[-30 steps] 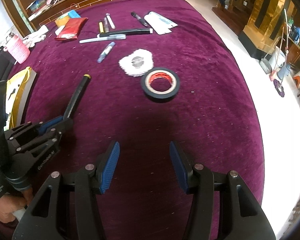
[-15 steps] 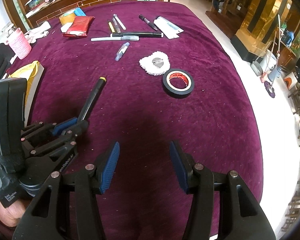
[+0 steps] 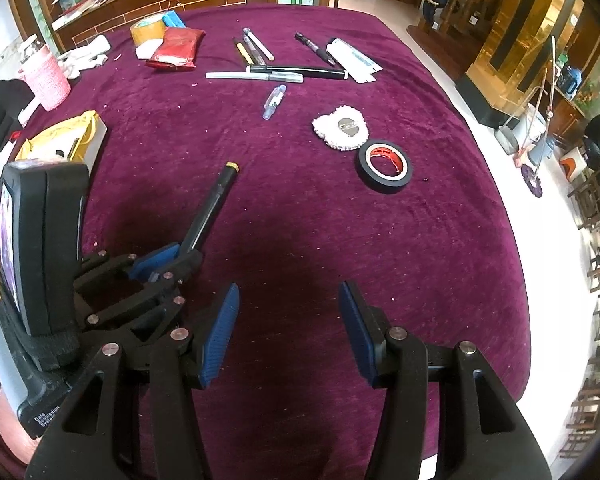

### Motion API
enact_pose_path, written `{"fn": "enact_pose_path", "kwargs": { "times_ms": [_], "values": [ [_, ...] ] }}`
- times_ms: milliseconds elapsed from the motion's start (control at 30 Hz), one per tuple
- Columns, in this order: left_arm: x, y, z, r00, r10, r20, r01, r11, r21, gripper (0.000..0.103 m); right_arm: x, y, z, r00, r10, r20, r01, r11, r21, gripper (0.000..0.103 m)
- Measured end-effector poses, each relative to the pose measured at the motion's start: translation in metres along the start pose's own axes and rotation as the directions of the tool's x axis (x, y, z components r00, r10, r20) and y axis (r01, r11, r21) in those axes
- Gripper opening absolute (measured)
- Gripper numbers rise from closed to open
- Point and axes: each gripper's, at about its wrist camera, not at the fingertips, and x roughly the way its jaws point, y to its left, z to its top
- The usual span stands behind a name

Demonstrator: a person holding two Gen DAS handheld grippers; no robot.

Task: Organize objects
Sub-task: 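Grasp the clear blue-labelled pen with the right tool while the left tool holds the marker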

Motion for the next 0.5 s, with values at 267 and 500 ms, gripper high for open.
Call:
{"fn": "enact_pose_path", "kwargs": {
  "times_ms": [267, 500],
  "values": [
    [-0.001, 0.012, 0.001, 0.998, -0.057, -0.017, 0.056, 0.997, -0.052, 0.011, 0.004, -0.022, 0.006, 1.000, 0.019, 0.004, -0.019, 0.995, 0.096, 0.051],
    [0.005, 0.009, 0.017, 0.999, -0.038, -0.027, 0.036, 0.996, -0.080, 0.037, 0.011, -0.070, 0.027, 0.996, 0.079, 0.033, -0.084, 0.978, 0.190, 0.051]
  ]
}}
